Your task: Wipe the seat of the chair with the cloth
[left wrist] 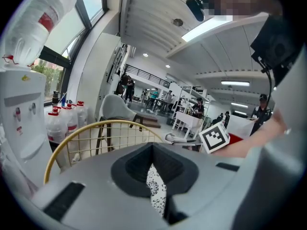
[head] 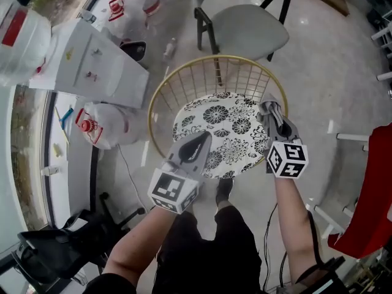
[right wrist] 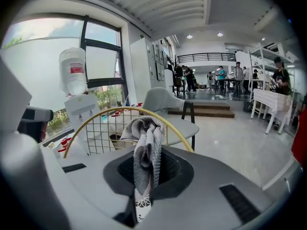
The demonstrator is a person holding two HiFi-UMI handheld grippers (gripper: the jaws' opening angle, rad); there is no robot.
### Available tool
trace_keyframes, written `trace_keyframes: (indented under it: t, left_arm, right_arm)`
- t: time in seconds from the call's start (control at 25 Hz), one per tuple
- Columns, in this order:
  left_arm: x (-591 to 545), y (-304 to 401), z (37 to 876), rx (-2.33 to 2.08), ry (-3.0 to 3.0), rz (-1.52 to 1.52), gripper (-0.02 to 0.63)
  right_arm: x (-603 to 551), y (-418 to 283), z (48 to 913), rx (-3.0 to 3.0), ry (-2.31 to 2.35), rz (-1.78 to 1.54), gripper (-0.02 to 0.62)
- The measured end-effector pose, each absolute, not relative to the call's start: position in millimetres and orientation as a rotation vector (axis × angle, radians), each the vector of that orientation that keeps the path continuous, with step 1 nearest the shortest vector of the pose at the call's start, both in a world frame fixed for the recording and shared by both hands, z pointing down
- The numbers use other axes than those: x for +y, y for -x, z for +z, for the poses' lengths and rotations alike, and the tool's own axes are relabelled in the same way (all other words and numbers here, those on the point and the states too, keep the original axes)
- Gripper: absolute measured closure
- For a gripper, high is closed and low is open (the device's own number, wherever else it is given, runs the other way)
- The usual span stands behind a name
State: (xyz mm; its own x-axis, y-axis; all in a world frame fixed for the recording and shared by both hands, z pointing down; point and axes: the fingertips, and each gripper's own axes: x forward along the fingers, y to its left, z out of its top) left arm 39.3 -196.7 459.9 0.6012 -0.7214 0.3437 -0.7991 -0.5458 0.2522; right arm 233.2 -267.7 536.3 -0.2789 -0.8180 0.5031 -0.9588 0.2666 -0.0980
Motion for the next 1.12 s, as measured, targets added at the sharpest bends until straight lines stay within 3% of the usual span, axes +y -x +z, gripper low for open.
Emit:
trace_keyframes:
  t: [0.52,1.12]
  left_arm:
    - [-196,-45,556,-1.181,-2.373,0.394,0.6]
    - [-177,-62,597,-1.103,-2.368,0.426,0.6]
  right_arm:
    - [-279,-254,672,-1.967,-1.541,0.607,0.574]
    - [-240,-273,745,-1.811,-1.49,0.721,0.574]
